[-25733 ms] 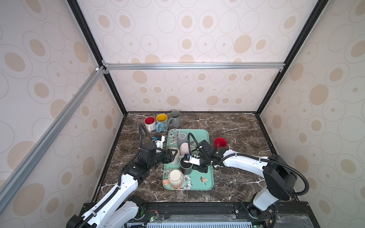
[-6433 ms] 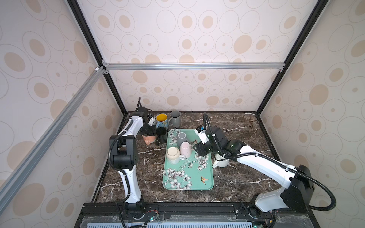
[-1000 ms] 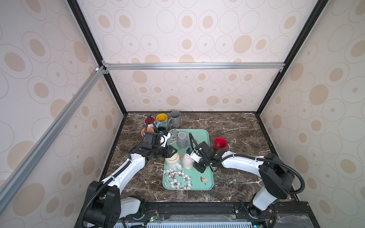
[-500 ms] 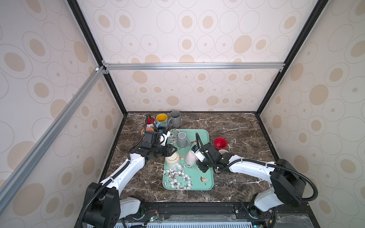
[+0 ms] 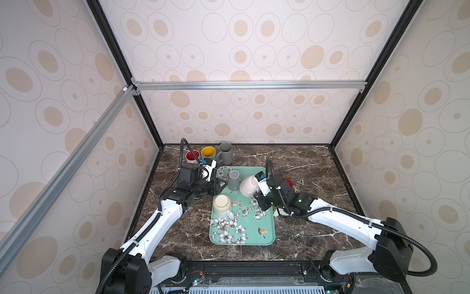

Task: Turn the mug right side up
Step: Pick up the mug from the tray, then place the mug at the top-right of the table.

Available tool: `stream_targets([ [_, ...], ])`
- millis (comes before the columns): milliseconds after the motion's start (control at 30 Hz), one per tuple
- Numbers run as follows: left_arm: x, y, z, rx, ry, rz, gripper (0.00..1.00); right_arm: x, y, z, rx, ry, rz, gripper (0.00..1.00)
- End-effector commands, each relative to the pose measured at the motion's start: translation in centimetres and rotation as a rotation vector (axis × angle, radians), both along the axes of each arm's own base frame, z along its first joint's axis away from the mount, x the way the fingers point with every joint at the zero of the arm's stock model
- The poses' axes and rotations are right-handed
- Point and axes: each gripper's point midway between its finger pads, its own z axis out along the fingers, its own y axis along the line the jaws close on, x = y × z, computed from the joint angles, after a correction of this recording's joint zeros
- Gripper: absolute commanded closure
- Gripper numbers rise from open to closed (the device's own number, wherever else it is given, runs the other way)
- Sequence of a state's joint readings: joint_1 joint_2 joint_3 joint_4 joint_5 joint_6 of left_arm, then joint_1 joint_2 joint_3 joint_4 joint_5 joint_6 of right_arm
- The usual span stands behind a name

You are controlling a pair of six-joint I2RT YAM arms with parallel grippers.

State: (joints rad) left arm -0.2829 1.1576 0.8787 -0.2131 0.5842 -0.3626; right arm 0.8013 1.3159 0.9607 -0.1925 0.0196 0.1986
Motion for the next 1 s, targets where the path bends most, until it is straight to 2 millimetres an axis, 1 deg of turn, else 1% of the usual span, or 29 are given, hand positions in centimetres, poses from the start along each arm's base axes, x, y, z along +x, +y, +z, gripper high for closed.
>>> stream_targets([
  [0,0.3,-1.2,6.2,-0.139,-0.148,-0.026,0.51,1.1,0.2,6.4,0.204,-0.062,-0.038,0.98],
  [33,0.1,-1.5,7.3,-0.18,-0.177,-0.043,0.48,1.2,0.1,7.1,0.248,-0.054,-0.043,0.98],
  [67,-0.2,-1.7,7.9,-0.209,-0.194,-0.056,0.45,1.3,0.0,7.7,0.286,-0.045,-0.049,0.98],
  [133,-1.0,-2.2,9.6,-0.286,-0.245,-0.093,0.35,1.4,-0.2,8.9,0.384,-0.021,-0.052,0.98],
  [233,-1.9,-2.8,11.2,-0.392,-0.29,-0.143,0.3,1.6,-0.5,10.4,0.495,0.006,-0.056,0.98],
  [367,-3.0,-3.9,11.9,-0.482,-0.3,-0.197,0.3,1.3,-0.1,12.4,0.587,0.025,-0.021,0.98],
  [567,-3.8,-5.6,11.6,-0.537,-0.282,-0.247,0.3,0.1,1.2,16.0,0.706,0.028,0.087,0.98],
  [700,-4.5,-6.0,13.0,-0.599,-0.301,-0.292,0.29,-0.9,2.1,17.7,0.768,0.043,0.172,0.98],
  [833,-4.9,-6.2,14.8,-0.671,-0.31,-0.331,0.3,-1.4,2.8,18.6,0.827,0.065,0.23,0.98],
  [967,-5.6,-6.3,16.8,-0.755,-0.322,-0.393,0.34,-1.8,3.3,19.5,0.883,0.081,0.279,0.98],
])
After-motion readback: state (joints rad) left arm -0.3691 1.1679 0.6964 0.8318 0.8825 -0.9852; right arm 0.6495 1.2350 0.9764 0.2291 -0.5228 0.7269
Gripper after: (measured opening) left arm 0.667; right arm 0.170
